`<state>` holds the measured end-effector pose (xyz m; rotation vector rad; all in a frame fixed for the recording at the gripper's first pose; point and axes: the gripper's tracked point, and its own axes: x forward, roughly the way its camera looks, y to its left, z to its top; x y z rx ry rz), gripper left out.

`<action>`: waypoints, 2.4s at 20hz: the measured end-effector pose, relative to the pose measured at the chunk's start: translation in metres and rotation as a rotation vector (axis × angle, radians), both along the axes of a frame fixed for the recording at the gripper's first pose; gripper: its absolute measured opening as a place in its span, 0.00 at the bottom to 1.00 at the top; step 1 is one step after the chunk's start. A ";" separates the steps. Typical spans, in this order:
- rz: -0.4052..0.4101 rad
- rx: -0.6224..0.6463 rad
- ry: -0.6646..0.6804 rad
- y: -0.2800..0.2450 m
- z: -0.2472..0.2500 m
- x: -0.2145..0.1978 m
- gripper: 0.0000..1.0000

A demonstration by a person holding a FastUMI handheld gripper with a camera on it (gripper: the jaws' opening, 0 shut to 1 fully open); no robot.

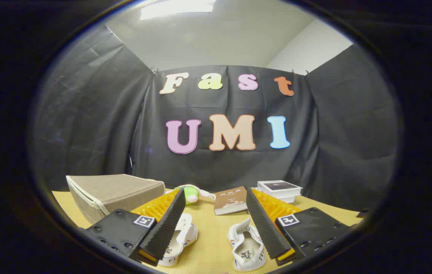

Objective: Open the storage box then place both shoes into the box .Put the left shoe in first, then the right shoe, with the right side of both shoes facing outward in a uniform manner.

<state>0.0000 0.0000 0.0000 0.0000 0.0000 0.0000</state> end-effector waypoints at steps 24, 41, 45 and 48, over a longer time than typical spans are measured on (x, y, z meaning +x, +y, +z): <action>-0.056 0.148 -0.068 -0.025 0.017 -0.010 1.00; -0.014 0.991 -0.131 0.049 0.042 -0.030 0.98; -0.046 1.308 -0.029 0.083 0.011 -0.037 0.98; -0.065 1.574 0.034 0.113 -0.005 -0.041 0.98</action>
